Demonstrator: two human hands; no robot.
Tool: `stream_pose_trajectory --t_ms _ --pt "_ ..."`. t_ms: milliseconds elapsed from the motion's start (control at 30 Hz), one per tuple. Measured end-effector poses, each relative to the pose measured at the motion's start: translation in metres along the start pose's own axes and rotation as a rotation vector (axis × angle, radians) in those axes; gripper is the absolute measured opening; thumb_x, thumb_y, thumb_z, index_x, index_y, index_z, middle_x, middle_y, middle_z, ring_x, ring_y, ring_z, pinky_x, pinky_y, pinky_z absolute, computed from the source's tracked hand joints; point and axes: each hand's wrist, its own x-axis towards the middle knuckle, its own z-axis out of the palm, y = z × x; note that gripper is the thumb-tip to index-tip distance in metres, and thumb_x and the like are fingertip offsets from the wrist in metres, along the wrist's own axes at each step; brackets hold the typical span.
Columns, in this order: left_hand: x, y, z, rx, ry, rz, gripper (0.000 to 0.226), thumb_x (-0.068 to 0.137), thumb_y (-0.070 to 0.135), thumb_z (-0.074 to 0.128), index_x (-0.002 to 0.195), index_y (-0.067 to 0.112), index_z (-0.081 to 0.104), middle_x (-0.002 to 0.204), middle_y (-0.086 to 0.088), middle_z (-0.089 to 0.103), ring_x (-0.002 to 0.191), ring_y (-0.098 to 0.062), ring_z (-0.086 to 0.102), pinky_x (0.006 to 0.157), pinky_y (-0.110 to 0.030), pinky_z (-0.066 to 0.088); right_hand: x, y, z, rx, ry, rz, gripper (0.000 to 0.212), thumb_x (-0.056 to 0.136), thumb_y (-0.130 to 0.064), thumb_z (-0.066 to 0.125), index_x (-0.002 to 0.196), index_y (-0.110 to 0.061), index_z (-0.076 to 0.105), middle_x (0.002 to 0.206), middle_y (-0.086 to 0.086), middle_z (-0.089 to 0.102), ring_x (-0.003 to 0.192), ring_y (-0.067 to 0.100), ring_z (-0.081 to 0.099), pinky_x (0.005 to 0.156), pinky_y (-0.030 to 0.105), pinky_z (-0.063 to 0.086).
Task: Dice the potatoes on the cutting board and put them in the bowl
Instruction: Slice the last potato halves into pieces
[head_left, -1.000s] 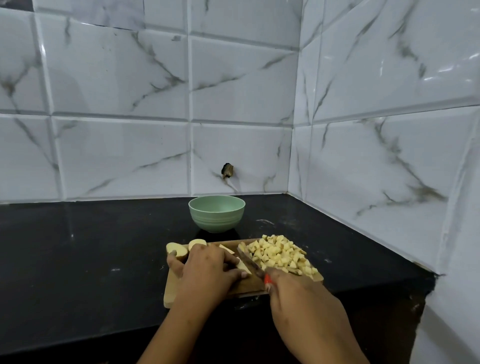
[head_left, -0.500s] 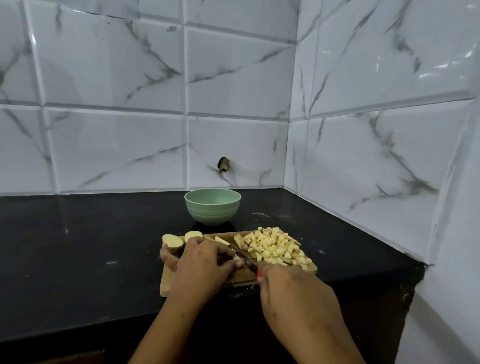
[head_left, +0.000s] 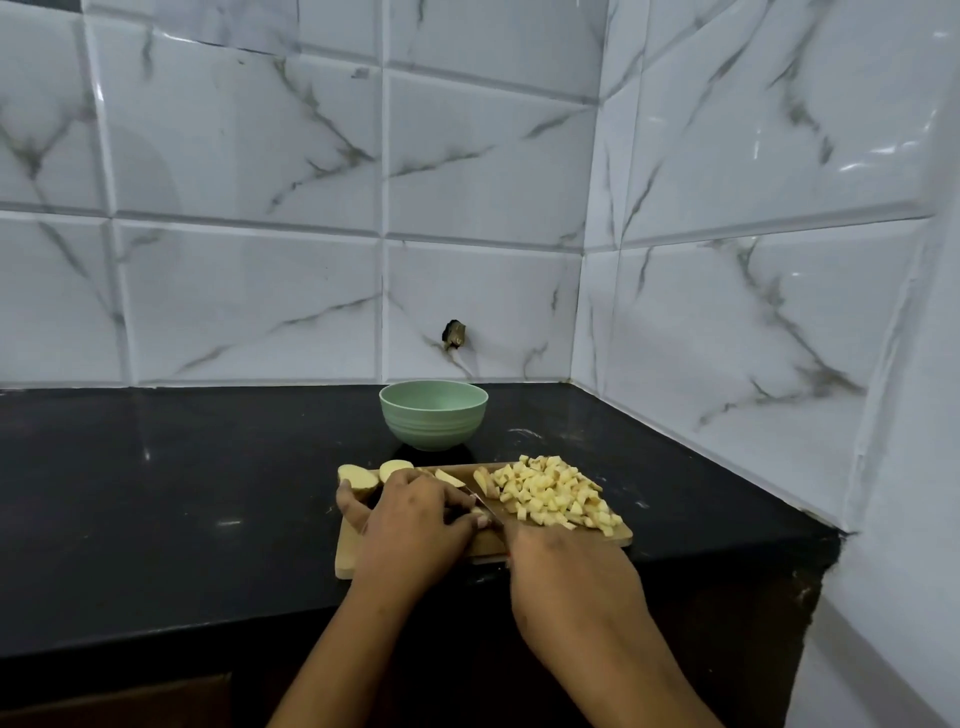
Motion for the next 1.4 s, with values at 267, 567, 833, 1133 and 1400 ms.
stream_pose_trajectory --t_ms 267,567,833,1133,1400 --pt "-0.007 0.005 0.002 0.105 0.051 -0.058 0.031 0.092 0.048 0.044 0.108 0.034 0.067 0.113 0.015 0.059 0.128 -0.011 0.032 0.11 -0.06 -0.008 -0.018 0.009 -0.008 0.045 0.025 0.002 0.023 0.1 -0.024 0.043 0.12 -0.027 0.055 0.092 -0.006 0.058 0.078 0.013 0.056 0.058 0.026 0.041" --pt "-0.01 0.006 0.002 0.128 -0.009 0.07 0.038 0.094 0.052 0.036 0.128 0.044 0.051 0.132 0.021 0.051 0.132 -0.013 0.026 0.109 -0.06 -0.012 -0.02 0.035 -0.008 0.22 0.077 0.151 0.032 0.101 -0.04 0.033 0.124 -0.036 0.056 0.091 -0.01 0.06 0.073 0.007 0.058 0.059 0.024 0.048" --pt "-0.003 0.002 0.007 0.143 -0.064 0.059 0.048 0.09 0.062 0.037 0.132 0.039 0.043 0.134 0.012 0.051 0.129 -0.022 0.028 0.112 -0.056 0.012 -0.016 0.039 -0.001 0.344 0.063 0.154 0.033 0.101 -0.038 0.037 0.128 -0.036 0.056 0.089 -0.016 0.059 0.066 0.005 0.056 0.054 0.021 0.044" --pt "0.007 0.006 0.002 0.245 -0.18 0.166 0.03 0.098 0.05 0.028 0.125 0.046 0.041 0.147 0.013 0.029 0.138 -0.02 0.016 0.107 -0.066 -0.006 -0.014 0.043 0.007 0.425 0.086 0.197 0.038 0.101 -0.04 0.037 0.137 -0.037 0.047 0.116 -0.015 0.06 0.086 0.003 0.057 0.071 0.022 0.052" --pt "0.008 -0.011 -0.002 0.305 -0.129 0.173 0.032 0.099 0.047 0.024 0.126 0.042 0.042 0.145 0.014 0.031 0.139 -0.017 0.016 0.107 -0.064 -0.011 -0.011 0.044 0.016 0.461 0.078 0.16 0.038 0.1 -0.039 0.038 0.137 -0.039 0.047 0.111 -0.015 0.061 0.086 0.004 0.058 0.072 0.023 0.052"
